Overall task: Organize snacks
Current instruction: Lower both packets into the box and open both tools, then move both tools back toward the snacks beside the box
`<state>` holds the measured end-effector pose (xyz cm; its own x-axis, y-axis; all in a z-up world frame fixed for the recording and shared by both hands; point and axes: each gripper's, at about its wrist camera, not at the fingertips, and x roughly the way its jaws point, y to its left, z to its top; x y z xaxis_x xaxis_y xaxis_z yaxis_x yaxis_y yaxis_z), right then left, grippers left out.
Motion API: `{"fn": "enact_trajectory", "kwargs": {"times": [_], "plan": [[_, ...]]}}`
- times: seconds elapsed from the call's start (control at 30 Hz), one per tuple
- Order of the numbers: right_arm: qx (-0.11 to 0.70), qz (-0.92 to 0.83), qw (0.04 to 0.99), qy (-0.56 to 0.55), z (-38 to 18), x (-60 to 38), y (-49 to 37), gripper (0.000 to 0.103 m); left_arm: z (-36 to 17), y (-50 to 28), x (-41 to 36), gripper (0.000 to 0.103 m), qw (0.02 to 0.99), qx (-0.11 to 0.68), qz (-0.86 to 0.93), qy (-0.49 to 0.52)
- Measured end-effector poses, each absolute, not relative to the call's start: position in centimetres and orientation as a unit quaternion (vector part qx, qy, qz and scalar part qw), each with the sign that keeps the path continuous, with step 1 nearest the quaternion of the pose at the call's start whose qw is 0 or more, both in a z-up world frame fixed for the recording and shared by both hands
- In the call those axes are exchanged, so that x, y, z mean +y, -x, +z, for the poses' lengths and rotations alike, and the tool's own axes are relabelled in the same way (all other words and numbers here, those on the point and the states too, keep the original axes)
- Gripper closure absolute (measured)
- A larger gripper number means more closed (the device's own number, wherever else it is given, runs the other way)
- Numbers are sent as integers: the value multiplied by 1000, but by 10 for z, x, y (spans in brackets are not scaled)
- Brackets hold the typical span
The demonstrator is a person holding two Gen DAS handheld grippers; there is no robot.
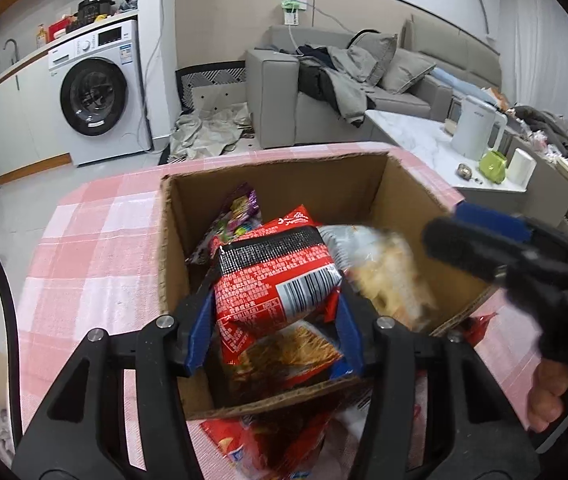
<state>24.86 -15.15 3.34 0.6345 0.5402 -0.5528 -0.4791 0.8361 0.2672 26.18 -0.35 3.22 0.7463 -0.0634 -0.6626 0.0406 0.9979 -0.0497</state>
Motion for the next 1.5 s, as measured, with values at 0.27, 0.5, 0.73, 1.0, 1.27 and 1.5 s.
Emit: {"fn": "enact_trajectory", "kwargs": {"times": [0.27, 0.5, 0.73, 1.0, 1.27, 1.5], "plan": [[320, 275, 905, -54, 42, -177, -233, 1, 49, -228, 8, 17, 941, 332, -48, 38], [327, 259, 907, -51, 37, -197, -210, 1, 60, -190, 8, 1, 950, 311, -23, 19], [331, 256, 908, -36, 29, -203, -186, 0, 57, -162, 16, 1, 950, 311, -12, 21], [342, 260, 903, -34, 21, -204, -175, 0, 46, -152, 22, 1, 947, 321, -7, 27], [362, 260, 895, -33, 12, -203, -179, 0, 35, -153, 20, 1, 944, 329, -2, 33], [379, 245, 892, -8, -1, -198, -182, 0, 20, -156, 21, 1, 937, 347, -3, 39]]}}
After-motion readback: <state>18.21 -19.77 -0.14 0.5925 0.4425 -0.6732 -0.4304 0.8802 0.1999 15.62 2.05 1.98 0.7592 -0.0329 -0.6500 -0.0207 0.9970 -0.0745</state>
